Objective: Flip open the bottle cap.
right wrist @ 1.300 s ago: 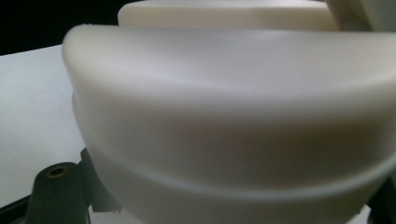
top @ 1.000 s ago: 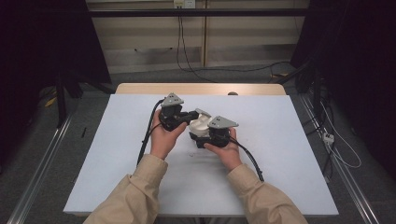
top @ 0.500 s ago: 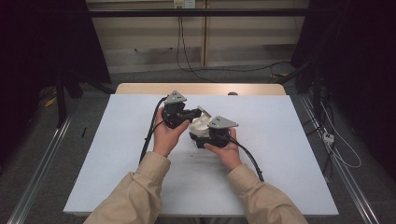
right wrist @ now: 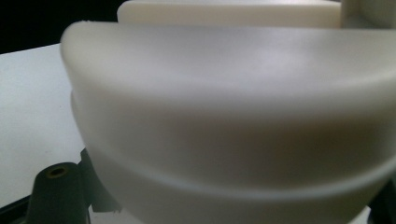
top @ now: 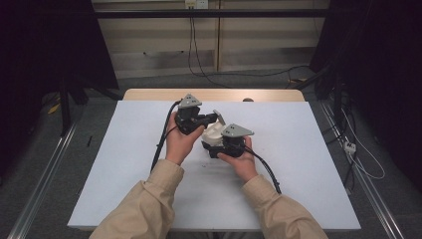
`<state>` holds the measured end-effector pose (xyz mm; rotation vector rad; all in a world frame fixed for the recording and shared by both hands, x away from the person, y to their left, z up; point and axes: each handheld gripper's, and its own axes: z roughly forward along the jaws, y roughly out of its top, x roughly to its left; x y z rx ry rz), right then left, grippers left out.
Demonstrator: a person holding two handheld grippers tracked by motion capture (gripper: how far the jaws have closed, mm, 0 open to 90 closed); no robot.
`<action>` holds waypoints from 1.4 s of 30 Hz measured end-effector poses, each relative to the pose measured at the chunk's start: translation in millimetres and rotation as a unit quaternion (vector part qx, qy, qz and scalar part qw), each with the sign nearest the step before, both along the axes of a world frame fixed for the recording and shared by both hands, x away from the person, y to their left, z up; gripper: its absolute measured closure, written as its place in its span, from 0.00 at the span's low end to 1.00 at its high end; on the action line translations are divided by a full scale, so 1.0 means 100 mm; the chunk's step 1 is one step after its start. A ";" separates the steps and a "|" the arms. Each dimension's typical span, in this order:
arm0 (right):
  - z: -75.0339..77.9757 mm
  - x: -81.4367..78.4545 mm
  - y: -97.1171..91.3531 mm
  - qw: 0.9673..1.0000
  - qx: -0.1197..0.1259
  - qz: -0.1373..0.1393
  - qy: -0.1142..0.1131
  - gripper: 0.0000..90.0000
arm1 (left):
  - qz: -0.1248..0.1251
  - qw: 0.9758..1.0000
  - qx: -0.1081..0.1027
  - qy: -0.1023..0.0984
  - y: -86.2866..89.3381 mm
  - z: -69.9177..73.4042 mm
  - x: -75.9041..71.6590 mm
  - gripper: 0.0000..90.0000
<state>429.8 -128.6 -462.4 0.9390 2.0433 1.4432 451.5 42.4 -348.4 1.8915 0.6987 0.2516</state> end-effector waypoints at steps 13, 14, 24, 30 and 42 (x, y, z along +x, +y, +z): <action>0.00 0.00 0.00 1.000 -0.001 0.000 -0.001 0.21 | -0.002 1.000 0.000 -0.002 -0.06 0.01 0.04 1.00; 0.00 0.00 0.00 1.000 -0.001 0.000 -0.001 0.21 | -0.001 1.000 -0.001 -0.001 -0.06 0.01 0.04 1.00; 0.00 0.00 0.00 1.000 -0.001 -0.001 0.000 0.21 | -0.001 1.000 0.000 0.000 -0.11 -0.02 0.06 1.00; 0.00 0.00 0.00 1.000 -0.002 -0.001 0.000 0.21 | -0.001 1.000 0.002 -0.001 -0.13 -0.02 0.07 1.00; 0.00 0.00 0.00 1.000 -0.002 0.000 0.000 0.21 | -0.001 1.000 0.003 -0.004 -0.18 -0.02 0.09 1.00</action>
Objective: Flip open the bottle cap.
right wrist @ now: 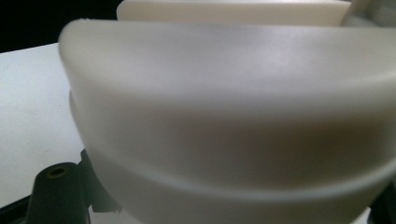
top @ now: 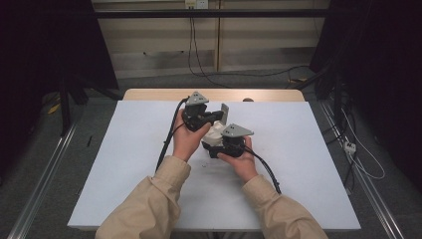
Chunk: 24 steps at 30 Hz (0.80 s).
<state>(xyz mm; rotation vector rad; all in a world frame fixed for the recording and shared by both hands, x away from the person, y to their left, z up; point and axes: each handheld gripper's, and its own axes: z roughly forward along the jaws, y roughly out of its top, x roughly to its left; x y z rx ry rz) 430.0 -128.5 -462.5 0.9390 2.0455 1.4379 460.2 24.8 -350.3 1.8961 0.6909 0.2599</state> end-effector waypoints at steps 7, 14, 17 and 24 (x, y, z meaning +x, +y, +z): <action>0.00 0.00 0.00 1.000 0.000 0.000 0.000 0.21 | -0.001 1.000 0.000 0.001 -0.02 0.00 0.01 1.00; 0.00 0.00 0.00 1.000 0.000 0.000 0.000 0.21 | -0.003 1.000 -0.001 -0.001 -0.04 0.00 0.03 1.00; 0.00 0.00 0.00 1.000 0.000 0.000 0.000 0.21 | -0.003 1.000 0.000 0.000 -0.05 -0.01 0.03 1.00; 0.00 0.00 0.00 1.000 -0.001 -0.001 0.000 0.21 | -0.005 1.000 -0.003 0.000 -0.07 -0.02 0.06 1.00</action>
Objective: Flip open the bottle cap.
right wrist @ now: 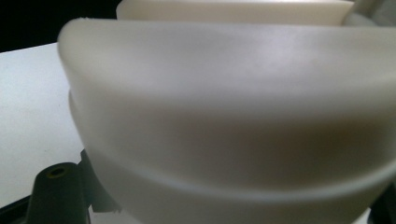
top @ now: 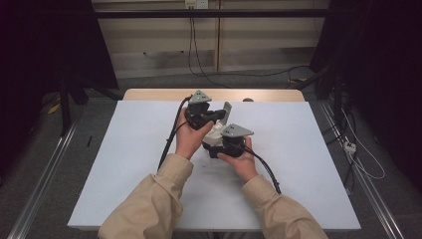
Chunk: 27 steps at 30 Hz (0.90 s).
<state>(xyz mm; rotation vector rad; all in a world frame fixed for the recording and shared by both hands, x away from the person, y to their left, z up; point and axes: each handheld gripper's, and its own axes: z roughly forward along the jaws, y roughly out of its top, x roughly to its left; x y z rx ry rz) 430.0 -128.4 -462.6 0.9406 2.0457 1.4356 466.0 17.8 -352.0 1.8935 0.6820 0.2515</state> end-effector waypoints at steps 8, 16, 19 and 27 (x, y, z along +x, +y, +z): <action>0.00 0.00 0.00 1.000 -0.001 0.000 0.000 0.21 | -0.002 1.000 0.005 0.000 -0.02 0.00 0.02 1.00; 0.00 0.00 0.00 1.000 -0.002 0.000 -0.001 0.21 | -0.008 1.000 0.009 0.000 -0.09 -0.04 0.02 1.00; 0.00 0.00 0.00 1.000 -0.001 0.000 0.000 0.21 | -0.005 1.000 0.006 0.001 -0.09 -0.05 0.03 1.00; 0.00 0.00 0.00 1.000 -0.002 0.000 0.000 0.21 | -0.005 1.000 0.008 0.000 -0.10 -0.06 0.04 1.00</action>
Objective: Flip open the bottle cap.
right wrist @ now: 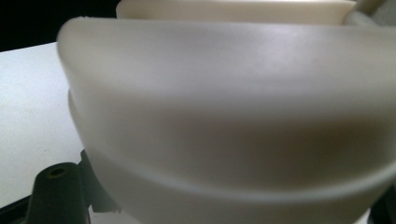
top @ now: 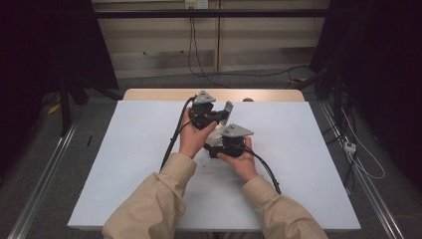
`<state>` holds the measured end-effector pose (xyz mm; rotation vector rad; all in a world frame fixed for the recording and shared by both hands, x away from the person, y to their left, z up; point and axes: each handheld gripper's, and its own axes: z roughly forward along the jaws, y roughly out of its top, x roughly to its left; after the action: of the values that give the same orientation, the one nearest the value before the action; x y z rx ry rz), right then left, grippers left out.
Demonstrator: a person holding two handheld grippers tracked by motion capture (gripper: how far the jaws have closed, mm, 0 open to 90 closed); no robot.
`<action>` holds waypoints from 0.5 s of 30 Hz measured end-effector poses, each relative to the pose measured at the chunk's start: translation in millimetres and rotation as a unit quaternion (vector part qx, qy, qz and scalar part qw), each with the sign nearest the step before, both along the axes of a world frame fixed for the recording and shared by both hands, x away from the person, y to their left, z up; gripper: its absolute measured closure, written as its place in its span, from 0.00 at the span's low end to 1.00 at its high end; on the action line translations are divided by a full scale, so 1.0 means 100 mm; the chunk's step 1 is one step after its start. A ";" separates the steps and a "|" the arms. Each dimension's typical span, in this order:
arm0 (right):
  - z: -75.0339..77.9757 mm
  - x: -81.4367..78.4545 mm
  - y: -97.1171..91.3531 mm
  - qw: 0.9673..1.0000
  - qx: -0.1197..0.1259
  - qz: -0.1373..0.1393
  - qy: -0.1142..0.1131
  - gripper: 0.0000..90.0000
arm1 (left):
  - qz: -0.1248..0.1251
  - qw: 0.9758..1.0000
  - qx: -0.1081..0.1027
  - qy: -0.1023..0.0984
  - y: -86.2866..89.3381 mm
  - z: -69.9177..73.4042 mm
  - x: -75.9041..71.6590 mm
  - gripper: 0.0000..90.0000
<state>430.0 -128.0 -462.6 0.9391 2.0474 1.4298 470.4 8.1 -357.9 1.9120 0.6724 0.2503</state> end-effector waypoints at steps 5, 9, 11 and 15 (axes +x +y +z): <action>0.00 0.00 0.00 1.000 0.000 0.000 0.000 0.21 | 0.000 1.000 0.002 0.002 -0.02 -0.01 0.02 1.00; 0.00 0.00 0.00 1.000 0.001 0.000 0.001 0.21 | 0.000 1.000 0.002 0.002 -0.03 -0.01 0.03 1.00; 0.00 0.00 0.00 1.000 0.001 0.000 0.001 0.21 | -0.001 1.000 0.003 0.000 -0.04 -0.01 0.03 1.00; 0.00 0.00 0.00 1.000 0.000 -0.001 0.001 0.21 | -0.002 1.000 0.006 0.000 -0.05 -0.02 0.04 1.00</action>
<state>430.1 -128.2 -462.6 0.9419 2.0476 1.4297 474.1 3.3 -359.6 1.9235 0.6683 0.2532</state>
